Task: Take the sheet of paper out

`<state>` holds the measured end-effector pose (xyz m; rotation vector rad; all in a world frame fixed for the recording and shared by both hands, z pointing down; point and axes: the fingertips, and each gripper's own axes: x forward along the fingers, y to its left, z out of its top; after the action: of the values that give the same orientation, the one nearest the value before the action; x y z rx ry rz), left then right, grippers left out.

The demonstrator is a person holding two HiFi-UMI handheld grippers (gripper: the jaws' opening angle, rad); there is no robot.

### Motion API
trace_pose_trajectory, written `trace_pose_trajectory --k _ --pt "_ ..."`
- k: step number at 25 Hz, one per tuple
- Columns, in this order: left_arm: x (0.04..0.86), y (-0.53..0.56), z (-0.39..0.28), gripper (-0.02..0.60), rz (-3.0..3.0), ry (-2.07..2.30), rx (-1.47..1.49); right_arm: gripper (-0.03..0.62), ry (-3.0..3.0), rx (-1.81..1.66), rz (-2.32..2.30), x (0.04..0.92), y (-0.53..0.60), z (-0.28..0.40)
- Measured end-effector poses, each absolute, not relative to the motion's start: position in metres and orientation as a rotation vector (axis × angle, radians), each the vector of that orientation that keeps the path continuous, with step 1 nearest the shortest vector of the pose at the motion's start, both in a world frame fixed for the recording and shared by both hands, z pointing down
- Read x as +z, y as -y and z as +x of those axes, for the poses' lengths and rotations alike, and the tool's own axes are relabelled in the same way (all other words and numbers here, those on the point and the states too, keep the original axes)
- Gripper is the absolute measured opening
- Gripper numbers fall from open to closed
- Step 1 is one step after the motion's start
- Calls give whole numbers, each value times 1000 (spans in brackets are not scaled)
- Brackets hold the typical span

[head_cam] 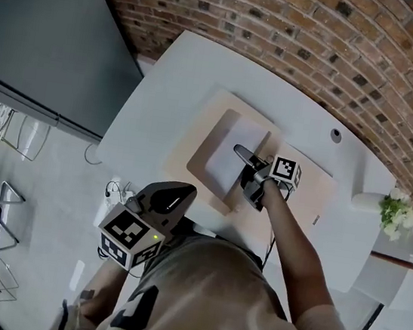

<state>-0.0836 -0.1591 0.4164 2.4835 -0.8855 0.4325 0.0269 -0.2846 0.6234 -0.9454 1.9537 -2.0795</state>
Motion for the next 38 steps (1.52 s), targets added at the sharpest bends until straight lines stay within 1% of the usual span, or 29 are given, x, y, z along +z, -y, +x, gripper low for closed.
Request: trace_pose_trajectory --k 2,3,4,6,8,10,11,26,38 --pt "417 158 -85 14 2481 885 434 363 -1964 -2085 -959 626 283 24" --pt "417 158 -85 14 2481 884 435 344 -1968 -2086 -975 627 283 25" --pt "418 157 -84 14 2482 882 436 308 -1978 -2086 -995 630 282 25" --pt "419 157 -84 14 2484 879 437 207 -2009 -2094 -1038 635 280 27" --pt "420 157 -85 14 2484 877 438 140 -2034 -2117 -1078 642 277 28" --pt "420 157 -85 14 2484 877 440 49 -2046 -2136 -1127 649 275 31" --pt "420 158 -85 14 2484 877 439 31 -2046 -2143 -1151 651 274 33" --pt "416 157 -92 14 2501 869 410 25 -2140 -2098 -1255 635 271 40" --pt "416 150 -95 14 2547 787 387 25 -2149 -2048 -1377 625 250 64"
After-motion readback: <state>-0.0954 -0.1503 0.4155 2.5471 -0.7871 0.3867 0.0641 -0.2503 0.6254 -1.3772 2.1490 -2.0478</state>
